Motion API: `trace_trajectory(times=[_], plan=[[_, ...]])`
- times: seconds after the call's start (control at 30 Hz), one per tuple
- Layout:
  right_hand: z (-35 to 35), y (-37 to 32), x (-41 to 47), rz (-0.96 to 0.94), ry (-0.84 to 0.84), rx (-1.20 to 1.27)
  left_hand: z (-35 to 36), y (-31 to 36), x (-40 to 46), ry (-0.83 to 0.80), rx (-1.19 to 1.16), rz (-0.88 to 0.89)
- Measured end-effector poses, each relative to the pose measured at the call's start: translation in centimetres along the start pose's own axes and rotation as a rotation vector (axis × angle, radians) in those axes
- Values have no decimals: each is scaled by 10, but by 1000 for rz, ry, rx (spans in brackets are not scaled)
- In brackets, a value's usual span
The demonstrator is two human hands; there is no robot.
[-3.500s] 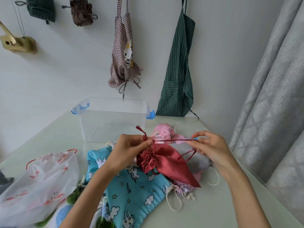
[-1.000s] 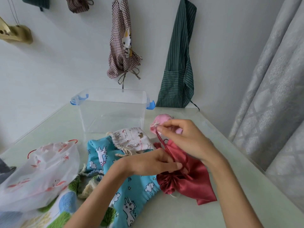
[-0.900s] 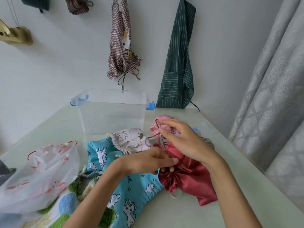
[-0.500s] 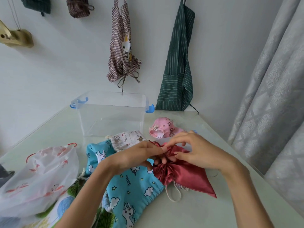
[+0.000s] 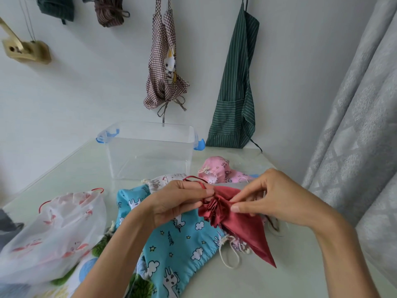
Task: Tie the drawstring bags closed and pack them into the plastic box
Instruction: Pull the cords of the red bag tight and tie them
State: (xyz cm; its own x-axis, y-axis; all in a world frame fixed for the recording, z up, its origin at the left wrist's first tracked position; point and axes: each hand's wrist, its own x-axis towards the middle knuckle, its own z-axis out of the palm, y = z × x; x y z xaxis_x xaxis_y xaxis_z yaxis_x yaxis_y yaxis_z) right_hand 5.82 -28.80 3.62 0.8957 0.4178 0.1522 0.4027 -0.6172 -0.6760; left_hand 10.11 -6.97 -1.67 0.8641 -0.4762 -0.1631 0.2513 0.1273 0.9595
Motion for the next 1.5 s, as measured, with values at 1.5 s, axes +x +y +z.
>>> trace_trajectory(times=[1.5], plan=[[37,24,30,98,288,356,7,-8,4,489,682,631]])
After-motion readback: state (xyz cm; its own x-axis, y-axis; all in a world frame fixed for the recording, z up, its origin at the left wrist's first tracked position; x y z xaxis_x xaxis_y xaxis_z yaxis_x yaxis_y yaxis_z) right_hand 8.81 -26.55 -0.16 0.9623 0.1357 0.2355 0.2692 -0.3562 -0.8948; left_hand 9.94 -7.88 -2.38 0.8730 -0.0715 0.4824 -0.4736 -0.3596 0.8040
